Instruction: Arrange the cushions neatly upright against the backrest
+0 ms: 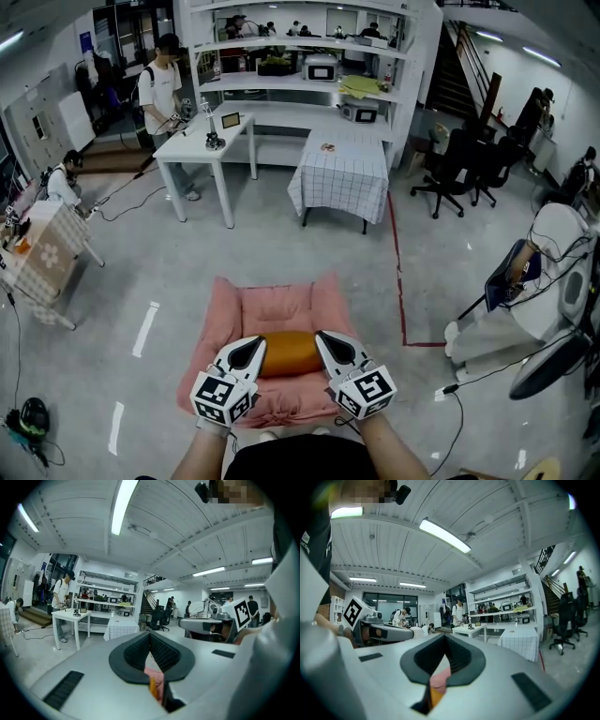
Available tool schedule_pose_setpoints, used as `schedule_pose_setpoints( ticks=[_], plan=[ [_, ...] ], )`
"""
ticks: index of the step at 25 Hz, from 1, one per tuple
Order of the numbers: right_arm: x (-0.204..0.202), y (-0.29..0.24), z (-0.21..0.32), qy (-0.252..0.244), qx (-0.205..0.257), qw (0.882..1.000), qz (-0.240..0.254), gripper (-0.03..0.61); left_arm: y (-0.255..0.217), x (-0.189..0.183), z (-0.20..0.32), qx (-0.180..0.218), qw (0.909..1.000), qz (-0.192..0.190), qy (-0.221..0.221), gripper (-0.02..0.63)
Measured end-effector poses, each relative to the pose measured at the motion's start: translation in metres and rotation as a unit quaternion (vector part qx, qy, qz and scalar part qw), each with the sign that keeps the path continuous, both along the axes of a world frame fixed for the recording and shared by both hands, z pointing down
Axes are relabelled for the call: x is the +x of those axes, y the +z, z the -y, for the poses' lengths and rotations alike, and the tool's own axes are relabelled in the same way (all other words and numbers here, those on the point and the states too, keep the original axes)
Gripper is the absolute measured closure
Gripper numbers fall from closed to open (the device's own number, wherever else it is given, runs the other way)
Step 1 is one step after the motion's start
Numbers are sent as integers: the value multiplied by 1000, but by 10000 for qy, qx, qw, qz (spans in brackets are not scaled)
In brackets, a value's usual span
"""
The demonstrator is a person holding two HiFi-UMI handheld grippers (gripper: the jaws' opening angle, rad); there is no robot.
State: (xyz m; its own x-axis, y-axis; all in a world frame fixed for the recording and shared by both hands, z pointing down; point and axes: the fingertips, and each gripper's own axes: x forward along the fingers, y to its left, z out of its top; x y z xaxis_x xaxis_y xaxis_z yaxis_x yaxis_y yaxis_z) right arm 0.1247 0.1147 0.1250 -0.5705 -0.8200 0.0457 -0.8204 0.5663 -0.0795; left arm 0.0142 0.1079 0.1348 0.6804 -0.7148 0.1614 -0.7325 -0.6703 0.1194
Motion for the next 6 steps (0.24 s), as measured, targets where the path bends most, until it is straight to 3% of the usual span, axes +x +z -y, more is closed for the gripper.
schedule_pose_setpoints(
  ticks=[6],
  plan=[
    [1, 1, -1, -11, 37, 10000, -29, 572, 0, 2, 0, 28, 10000, 30, 1, 601]
  ],
)
